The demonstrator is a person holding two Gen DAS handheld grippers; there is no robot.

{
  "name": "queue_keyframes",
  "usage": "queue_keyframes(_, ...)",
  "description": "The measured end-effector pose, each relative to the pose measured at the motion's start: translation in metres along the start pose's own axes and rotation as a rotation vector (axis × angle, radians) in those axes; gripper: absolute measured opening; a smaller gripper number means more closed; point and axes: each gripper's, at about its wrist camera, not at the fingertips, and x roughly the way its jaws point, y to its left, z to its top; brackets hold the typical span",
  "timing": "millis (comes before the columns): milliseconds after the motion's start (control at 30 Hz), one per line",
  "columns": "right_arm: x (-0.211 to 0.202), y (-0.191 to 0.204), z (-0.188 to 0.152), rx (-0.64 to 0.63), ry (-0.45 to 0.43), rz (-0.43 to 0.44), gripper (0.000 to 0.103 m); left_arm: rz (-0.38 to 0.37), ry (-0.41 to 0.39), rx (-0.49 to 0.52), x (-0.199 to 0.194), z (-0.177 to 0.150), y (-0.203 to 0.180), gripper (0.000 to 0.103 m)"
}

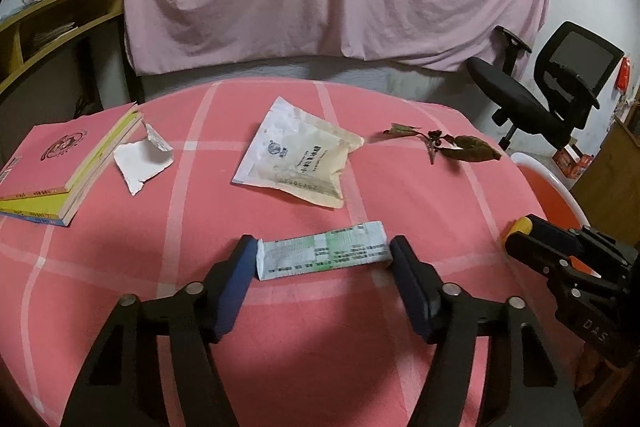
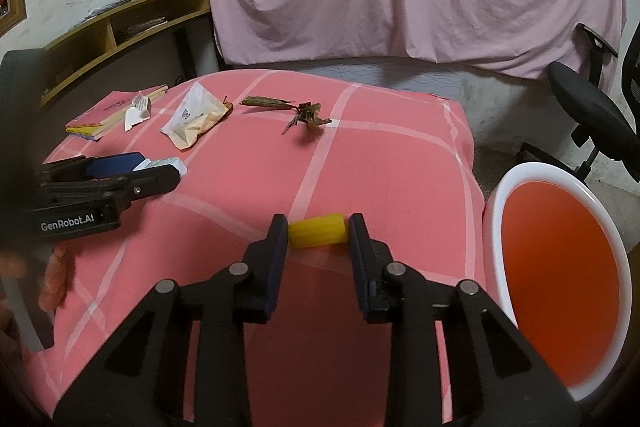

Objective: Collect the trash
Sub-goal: 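Grasp the green-white strip with the left tool while the right tool grasps a yellow piece, then carry the strip and yellow piece over the orange bucket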

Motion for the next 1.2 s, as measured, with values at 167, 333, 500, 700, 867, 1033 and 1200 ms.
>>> queue_keyframes(167, 0.000, 0.001, 0.000, 0.002, -0.002, 0.000, 0.097, -0.012, -0.003, -0.002, -0.003, -0.002, -0.002, 0.059)
queue_keyframes(333, 0.000, 0.001, 0.000, 0.003, -0.004, 0.001, 0.097, -0.052, -0.013, 0.002, -0.009, -0.003, -0.005, 0.058)
queue_keyframes(500, -0.004, 0.003, 0.001, 0.006, -0.031, 0.007, 0.097, -0.096, -0.058, 0.000, -0.020, -0.005, -0.007, 0.058)
queue_keyframes(700, -0.020, 0.007, 0.001, -0.015, -0.110, 0.008, 0.097, -0.110, -0.194, 0.022, -0.048, -0.010, -0.015, 0.058)
queue_keyframes(867, -0.043, 0.011, 0.001, -0.030, -0.242, -0.012, 0.097, -0.092, -0.301, 0.040, -0.068, -0.015, -0.025, 0.058)
queue_keyframes(1033, -0.074, 0.010, 0.000, -0.024, -0.414, -0.045, 0.097, -0.081, -0.427, 0.043, -0.087, -0.014, -0.036, 0.058)
queue_keyframes(1200, -0.102, 0.005, -0.002, -0.001, -0.557, -0.094, 0.097, -0.109, -0.509, 0.046, -0.105, -0.003, -0.053, 0.058)
